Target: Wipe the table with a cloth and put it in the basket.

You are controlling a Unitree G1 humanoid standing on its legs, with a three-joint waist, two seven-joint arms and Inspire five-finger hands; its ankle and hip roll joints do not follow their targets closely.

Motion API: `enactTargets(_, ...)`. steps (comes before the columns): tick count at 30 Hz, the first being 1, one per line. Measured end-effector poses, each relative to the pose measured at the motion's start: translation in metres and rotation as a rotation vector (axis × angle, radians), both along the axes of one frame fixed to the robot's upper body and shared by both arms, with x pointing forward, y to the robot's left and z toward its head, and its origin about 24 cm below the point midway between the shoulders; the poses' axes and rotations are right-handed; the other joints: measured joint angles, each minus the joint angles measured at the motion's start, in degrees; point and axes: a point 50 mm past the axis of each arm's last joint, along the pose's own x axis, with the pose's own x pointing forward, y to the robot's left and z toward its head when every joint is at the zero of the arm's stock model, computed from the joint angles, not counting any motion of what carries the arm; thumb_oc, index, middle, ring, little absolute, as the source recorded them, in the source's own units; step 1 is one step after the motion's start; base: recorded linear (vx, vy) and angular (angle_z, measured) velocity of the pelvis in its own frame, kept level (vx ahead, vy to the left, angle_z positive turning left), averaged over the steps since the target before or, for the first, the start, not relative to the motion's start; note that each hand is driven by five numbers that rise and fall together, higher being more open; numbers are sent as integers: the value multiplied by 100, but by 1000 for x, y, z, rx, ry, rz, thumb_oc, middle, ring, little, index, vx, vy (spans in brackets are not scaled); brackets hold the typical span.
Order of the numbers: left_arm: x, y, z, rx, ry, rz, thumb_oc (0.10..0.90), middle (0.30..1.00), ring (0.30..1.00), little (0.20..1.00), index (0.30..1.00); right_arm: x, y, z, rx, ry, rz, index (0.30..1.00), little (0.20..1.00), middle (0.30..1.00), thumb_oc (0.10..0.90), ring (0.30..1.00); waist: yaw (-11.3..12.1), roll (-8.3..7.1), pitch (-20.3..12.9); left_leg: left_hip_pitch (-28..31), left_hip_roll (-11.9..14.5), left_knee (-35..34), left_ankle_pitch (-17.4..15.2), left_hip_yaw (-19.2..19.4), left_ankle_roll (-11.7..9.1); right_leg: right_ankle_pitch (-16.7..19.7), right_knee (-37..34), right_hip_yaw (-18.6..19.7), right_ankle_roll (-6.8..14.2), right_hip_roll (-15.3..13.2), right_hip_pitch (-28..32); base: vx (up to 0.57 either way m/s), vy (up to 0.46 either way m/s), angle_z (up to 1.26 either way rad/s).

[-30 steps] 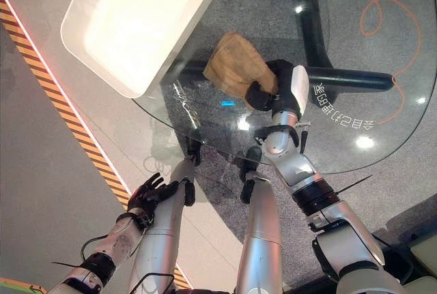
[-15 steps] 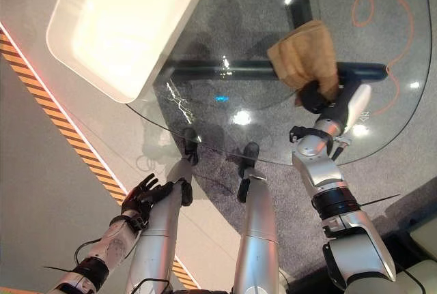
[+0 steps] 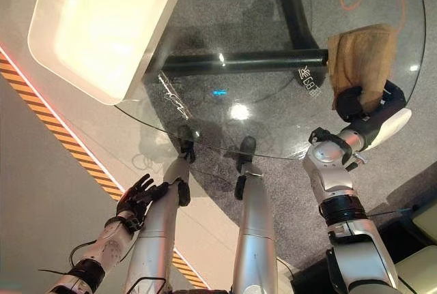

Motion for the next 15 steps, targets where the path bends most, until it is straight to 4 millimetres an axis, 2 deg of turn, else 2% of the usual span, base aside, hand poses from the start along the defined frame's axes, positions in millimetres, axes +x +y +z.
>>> enactTargets(5,0,-4,0,-13,-2,2,800,900,900,900,900,5,13,10,17,-45,42,300,200,300,100,300,30,2,1,0,0,4,31,-3,28,-2,19,-1,1,0,11,0,0,0)
enactTargets(10,1,-8,-1,-26,-3,0,800,900,900,900,900,8,25,21,-16,-67,86,300,200,300,100,300,166,3,1,16,-4,7,56,-23,22,-10,79,-26,-10,-11,18,3,8,2)
enactTargets(15,1,-8,-1,-28,-3,2,800,900,900,900,900,11,39,22,-57,-43,158,300,200,300,100,300,168,3,0,16,0,-10,74,-82,-26,-5,103,-89,-27,-13,28,4,9,5)
